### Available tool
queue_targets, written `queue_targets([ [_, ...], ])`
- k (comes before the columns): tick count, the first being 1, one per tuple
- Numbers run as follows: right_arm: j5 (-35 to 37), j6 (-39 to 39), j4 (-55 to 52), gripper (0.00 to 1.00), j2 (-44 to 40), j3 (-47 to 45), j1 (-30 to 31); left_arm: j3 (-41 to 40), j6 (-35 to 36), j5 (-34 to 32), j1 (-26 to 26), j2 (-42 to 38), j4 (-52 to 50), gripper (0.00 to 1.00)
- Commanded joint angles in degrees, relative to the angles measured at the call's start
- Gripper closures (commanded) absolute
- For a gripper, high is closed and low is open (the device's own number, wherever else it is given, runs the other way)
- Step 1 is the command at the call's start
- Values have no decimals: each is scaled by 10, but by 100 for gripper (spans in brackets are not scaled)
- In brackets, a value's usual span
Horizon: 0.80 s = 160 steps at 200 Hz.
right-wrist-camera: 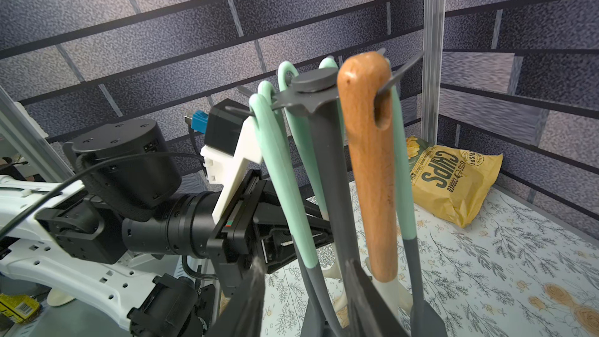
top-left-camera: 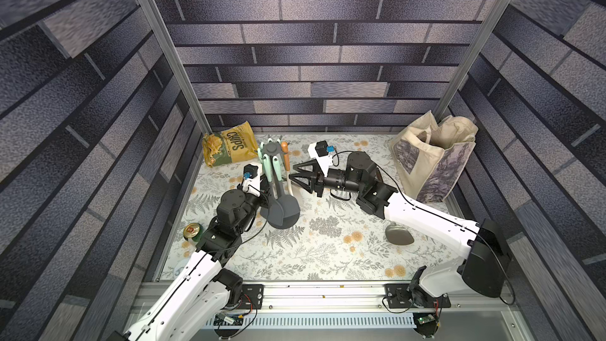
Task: Take the spatula off the kitchen utensil rack
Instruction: Take off the spatula from the rack.
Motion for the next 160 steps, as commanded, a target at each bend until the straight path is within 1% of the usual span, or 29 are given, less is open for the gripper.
queue_targets([
  [1,2,-11,4,57,9,15,11,-1,-3,-11,-2,-6,23,89],
  [160,-21,-27,-15,58,82,78,21,-1,5,-9,2,-2,32,89],
])
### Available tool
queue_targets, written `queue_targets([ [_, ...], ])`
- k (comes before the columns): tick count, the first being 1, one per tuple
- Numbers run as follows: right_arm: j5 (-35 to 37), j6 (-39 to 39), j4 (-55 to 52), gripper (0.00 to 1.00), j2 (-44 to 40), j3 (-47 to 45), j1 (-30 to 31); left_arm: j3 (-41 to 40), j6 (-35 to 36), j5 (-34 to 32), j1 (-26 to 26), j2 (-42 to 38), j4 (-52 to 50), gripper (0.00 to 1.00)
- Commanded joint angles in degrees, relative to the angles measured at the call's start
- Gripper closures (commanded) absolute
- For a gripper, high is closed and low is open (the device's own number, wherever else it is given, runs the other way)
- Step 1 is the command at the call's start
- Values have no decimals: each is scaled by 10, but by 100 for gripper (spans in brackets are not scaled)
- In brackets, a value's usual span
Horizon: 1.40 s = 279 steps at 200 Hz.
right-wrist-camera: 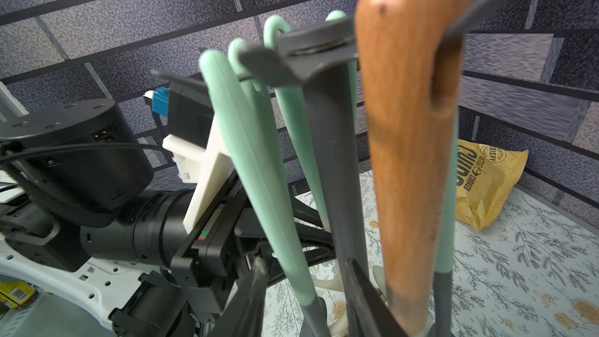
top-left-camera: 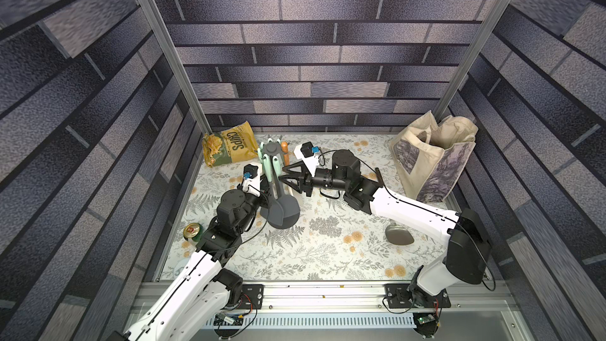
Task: Take the spatula off the kitchen utensil rack
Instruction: Take off the spatula from the rack.
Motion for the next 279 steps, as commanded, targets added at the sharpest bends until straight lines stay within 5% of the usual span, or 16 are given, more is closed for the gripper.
queue_targets([
  [1,-13,-10,-9,58,10,25,6,-1,5,-8,2,-3,32,89],
  [100,-29,-3,-3,61,27,38,17,-9,-2,-1,8,-9,35,88],
  [180,-22,-19,-21,93,5,21,21,-14,-9,3,12,-23,29,88],
  [279,-1,-72,-90,100,-53,5,20,-5,-11,-3,13,-15,21,89],
])
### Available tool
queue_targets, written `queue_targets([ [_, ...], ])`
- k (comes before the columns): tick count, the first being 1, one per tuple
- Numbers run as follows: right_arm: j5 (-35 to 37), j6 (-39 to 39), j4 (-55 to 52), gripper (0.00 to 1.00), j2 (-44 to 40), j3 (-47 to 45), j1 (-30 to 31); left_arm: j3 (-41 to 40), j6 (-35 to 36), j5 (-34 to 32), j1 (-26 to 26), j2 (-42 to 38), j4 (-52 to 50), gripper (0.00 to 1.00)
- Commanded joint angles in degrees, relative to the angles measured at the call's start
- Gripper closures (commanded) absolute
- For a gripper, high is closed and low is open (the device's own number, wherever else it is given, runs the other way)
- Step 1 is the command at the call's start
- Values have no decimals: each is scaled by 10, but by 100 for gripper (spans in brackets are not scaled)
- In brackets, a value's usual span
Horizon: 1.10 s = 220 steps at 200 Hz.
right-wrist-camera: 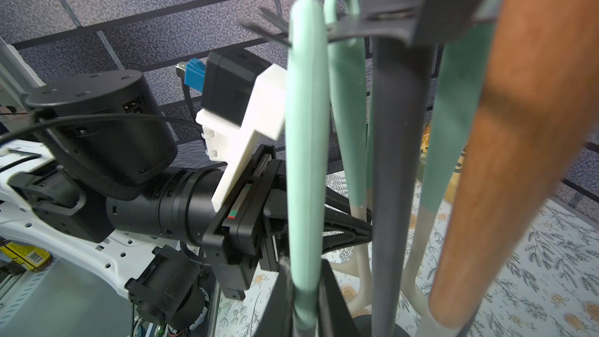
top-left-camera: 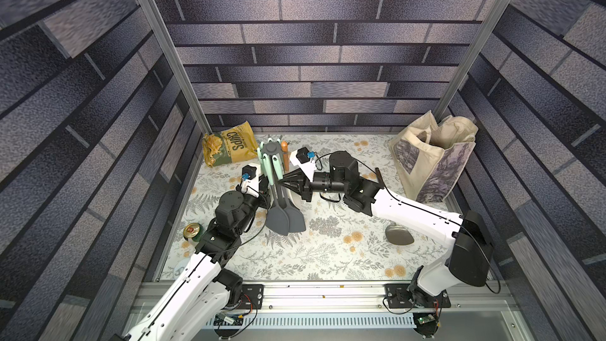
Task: Take the spatula off the kitchen utensil rack
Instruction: Take off the spatula from the rack.
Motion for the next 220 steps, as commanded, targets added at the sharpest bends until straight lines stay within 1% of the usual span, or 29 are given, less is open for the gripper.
queue_targets([
  [1,2,-23,-18,100,-30,-4,3,4,-11,-8,4,-4,15,89],
  [46,-7,-35,-51,100,-32,6,4,5,-13,-10,4,0,16,90],
  [74,17,-54,-79,100,-38,13,3,6,-14,-11,4,1,14,90],
  [95,40,-89,-127,100,-40,30,4,7,-13,-10,5,2,15,90],
  [111,41,-108,-149,100,-44,38,4,7,-13,-9,5,4,15,90],
  [128,22,-115,-165,100,-47,48,2,7,-13,-8,5,5,15,90],
  [187,-83,-114,-224,100,-45,88,2,10,-8,-2,5,17,9,90],
  [220,-119,-106,-241,100,-41,102,3,11,-7,3,5,21,9,90],
])
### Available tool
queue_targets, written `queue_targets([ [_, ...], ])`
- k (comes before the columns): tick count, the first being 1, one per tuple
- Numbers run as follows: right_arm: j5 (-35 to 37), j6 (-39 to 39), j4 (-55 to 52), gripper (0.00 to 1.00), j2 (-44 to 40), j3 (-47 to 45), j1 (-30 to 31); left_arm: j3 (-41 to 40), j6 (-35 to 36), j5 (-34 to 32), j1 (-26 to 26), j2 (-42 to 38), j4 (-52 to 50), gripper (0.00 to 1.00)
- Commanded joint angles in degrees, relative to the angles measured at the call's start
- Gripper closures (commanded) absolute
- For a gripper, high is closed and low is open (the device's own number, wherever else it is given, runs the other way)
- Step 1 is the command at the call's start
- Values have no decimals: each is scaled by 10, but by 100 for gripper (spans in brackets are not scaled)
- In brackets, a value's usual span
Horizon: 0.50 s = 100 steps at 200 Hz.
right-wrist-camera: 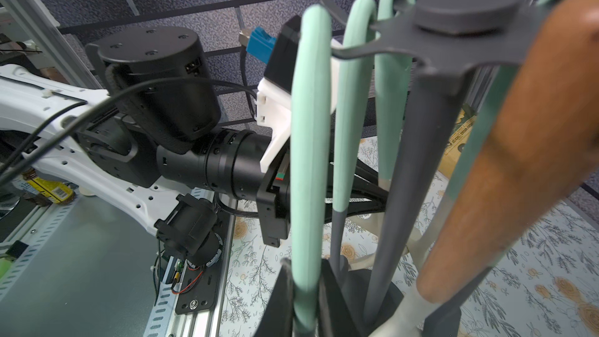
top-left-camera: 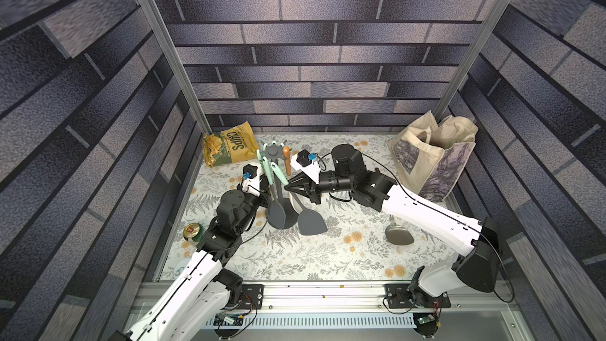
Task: Take the spatula off the kitchen utensil rack
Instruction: Take off the spatula from the rack.
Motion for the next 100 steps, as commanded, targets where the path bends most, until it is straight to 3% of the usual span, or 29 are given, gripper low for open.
queue_targets([
  [1,-66,-5,-31,100,-14,26,3,11,-7,2,5,6,-2,90],
  [100,-74,-5,-64,100,-8,43,-1,12,-5,1,4,1,-6,90],
])
